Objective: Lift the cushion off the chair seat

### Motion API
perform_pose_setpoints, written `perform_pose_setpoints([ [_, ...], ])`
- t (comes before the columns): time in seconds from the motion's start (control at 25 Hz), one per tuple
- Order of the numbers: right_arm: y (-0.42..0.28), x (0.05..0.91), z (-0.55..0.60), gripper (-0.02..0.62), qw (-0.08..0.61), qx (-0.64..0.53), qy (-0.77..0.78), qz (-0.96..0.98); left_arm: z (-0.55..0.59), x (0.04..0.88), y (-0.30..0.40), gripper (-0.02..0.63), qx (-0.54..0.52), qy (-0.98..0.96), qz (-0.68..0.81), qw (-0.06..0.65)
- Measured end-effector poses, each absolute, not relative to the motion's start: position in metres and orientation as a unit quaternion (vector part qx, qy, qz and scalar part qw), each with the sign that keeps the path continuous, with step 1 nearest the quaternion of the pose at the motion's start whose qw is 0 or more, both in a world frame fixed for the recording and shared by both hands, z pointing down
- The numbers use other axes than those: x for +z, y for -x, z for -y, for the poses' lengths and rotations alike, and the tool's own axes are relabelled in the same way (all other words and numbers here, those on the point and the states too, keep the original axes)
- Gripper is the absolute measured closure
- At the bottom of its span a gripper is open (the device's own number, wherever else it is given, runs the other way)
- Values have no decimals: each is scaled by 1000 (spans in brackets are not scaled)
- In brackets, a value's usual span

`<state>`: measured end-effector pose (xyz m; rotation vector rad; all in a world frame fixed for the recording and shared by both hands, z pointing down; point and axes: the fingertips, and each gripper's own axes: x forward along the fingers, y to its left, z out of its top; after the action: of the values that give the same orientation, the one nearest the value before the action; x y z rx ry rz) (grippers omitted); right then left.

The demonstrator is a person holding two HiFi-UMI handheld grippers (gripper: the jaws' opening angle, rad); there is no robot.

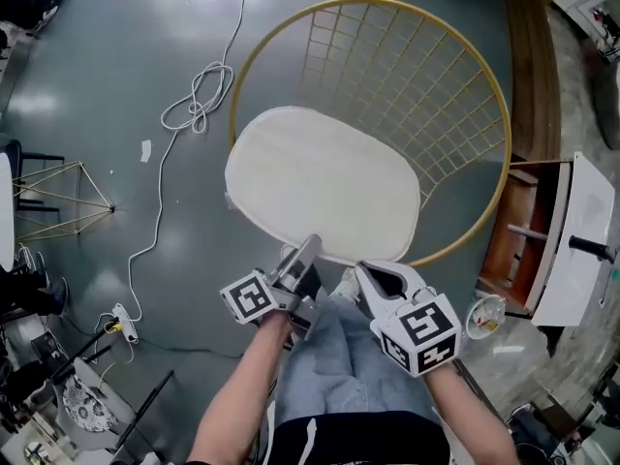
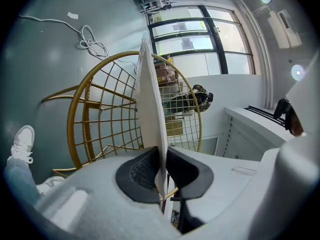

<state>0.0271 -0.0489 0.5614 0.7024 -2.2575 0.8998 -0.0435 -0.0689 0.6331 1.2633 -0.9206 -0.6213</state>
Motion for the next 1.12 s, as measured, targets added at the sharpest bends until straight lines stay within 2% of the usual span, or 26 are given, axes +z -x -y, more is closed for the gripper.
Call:
perform_pose_setpoints([
  [0.72,-43,471,88,597,215,337,-366,841,103,524,32,573,-278,-595,365,660],
  [0.88,-40,445,98,597,194,327,-376,845,106,504,31,572,-252,-619,361,650],
  [1.04,-35,420,106,597,173,319,-383,850,111,461,28,572,-276,-629,342,642],
  [1.12,-34,410,110,597,167,312,-384,853,110,453,34,572,-248,-648,360,624],
])
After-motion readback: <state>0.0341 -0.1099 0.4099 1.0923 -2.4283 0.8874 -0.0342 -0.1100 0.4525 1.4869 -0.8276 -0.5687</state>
